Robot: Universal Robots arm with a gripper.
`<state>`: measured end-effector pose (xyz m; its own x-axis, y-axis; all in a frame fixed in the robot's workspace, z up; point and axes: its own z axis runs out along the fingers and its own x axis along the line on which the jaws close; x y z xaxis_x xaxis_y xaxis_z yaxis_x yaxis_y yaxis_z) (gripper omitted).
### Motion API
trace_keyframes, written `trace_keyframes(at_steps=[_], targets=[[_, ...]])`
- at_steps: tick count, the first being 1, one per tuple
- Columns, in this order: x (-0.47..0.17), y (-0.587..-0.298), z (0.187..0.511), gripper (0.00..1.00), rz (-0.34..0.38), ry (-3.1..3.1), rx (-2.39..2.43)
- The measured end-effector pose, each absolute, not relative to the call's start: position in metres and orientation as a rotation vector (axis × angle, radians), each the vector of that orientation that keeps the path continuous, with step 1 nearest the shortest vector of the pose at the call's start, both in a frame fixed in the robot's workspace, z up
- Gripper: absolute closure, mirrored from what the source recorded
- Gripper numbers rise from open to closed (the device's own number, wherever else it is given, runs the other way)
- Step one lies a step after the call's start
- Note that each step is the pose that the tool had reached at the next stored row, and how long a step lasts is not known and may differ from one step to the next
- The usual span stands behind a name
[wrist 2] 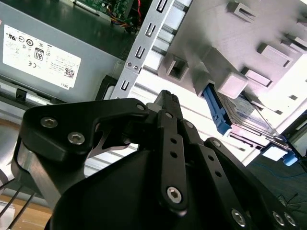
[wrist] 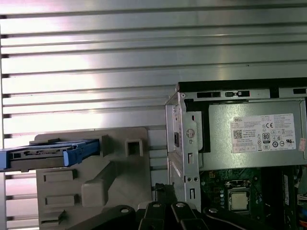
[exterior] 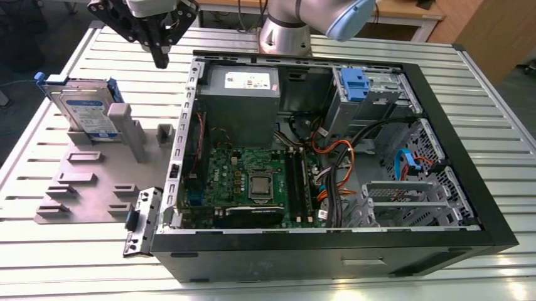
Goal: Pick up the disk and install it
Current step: 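Reach for the disk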
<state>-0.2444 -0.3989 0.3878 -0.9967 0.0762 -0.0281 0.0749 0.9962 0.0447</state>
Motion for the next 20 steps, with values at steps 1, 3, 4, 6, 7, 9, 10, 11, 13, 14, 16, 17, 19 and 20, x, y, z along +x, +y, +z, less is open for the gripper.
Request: trace_keyframes(at_steps=[1,3,4,6,7,9,10,11,13,14,16,17,19,20], targets=[[-0.2446,-0.3989,0.3878,0.89,0.068,3.109,0.118],[-0.2447,-0.3989,0.3878,0.89,0.068,3.109,0.118],[-0.2447,-0.3989,0.3878,0.89,0.068,3.109,0.118],[-0.2447,-0.399,0.3872,0.89,0.068,3.109,0.118],[-0.2447,-0.399,0.3865,0.89,0.068,3.109,0.118],[-0.2447,-0.3989,0.3852,0.89,0.068,3.109,0.118],[-0.2447,-0.3989,0.3848,0.89,0.068,3.109,0.118],[-0.2447,-0.3989,0.3848,0.89,0.068,3.109,0.118],[-0.2447,-0.3989,0.3847,0.89,0.068,3.109,0.118],[-0.2447,-0.3989,0.3847,0.89,0.068,3.109,0.118],[-0.2447,-0.3989,0.3846,0.89,0.068,3.109,0.118],[-0.2447,-0.3989,0.384,0.89,0.068,3.109,0.118],[-0.2447,-0.3989,0.3833,0.89,0.068,3.109,0.118],[-0.2447,-0.3989,0.3831,0.89,0.068,3.109,0.118]])
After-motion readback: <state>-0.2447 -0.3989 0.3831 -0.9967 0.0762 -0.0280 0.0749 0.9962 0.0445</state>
